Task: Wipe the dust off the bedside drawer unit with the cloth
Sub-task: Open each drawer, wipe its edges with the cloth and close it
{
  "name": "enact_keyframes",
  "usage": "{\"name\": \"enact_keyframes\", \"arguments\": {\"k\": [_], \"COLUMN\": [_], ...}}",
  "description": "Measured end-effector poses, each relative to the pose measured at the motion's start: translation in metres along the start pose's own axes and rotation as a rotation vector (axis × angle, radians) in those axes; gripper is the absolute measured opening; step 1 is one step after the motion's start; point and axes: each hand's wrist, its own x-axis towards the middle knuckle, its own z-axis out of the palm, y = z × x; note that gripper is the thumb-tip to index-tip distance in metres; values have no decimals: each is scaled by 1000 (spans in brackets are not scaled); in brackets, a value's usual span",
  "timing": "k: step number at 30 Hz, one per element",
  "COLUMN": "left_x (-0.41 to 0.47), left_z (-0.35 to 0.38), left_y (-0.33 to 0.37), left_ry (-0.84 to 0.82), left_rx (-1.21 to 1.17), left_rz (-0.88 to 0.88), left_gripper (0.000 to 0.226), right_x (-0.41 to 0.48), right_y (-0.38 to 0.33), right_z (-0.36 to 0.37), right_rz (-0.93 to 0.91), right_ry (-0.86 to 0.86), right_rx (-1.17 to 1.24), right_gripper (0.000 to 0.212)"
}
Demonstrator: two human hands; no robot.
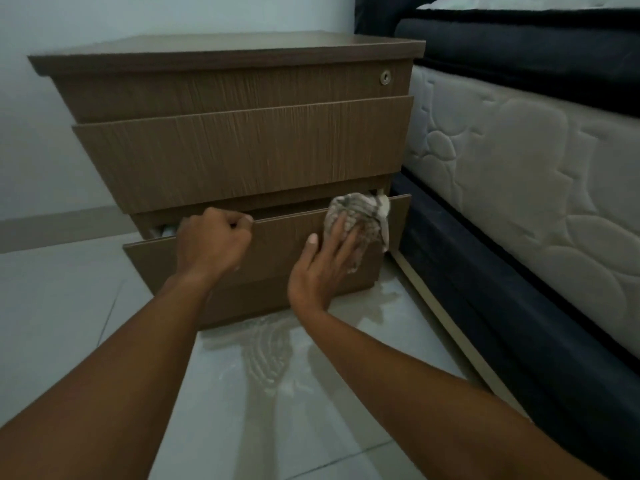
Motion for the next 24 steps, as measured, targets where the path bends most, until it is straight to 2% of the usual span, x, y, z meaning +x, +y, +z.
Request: {"name": "enact_keyframes", "arguments": {"k": [3,5,7,9,12,15,18,19,21,24], "left_x": [-7,-14,-22,-25,-21,-15,-11,-10,-15,-16], "left_z": [-24,-41,-61,-75,-80,-80,-81,-80,-86,-86], "left_y": [-27,-49,-67,-76,-77,-86,-110,-115,-110,-110], "left_ry": [89,163,205,192,123,150,128,98,41,-11], "left_rx": [138,218,127,-67,-204,-338,-630,-717,-847,-821], "left_rz": [-107,-174,-191,-261,-361,-436,-499,-507,-516,-484], "left_gripper": [47,48,48,41,42,68,96,98,83,71], "right_x": [-37,-57,-67,-62,-43,-46,-63,-65,-63,-58], "right_y": [10,16,21,24,15,-22,-54,-57,-52,-28], "right_z": [25,36,45,54,63,74,92,96,97,92], "right_rz": [-327,-643,-1024,-1279,-1343,-1372,-1496,-1528,-1588,-1740], "right_ry": [-149,-248,-351,-357,-210,-185,-253,-267,-309,-473], "right_rx": [-265,-405,-491,-487,-440,-372,-414,-469,-596,-778], "right_gripper": [61,61,60,55,43,34,50,55,64,73]}}
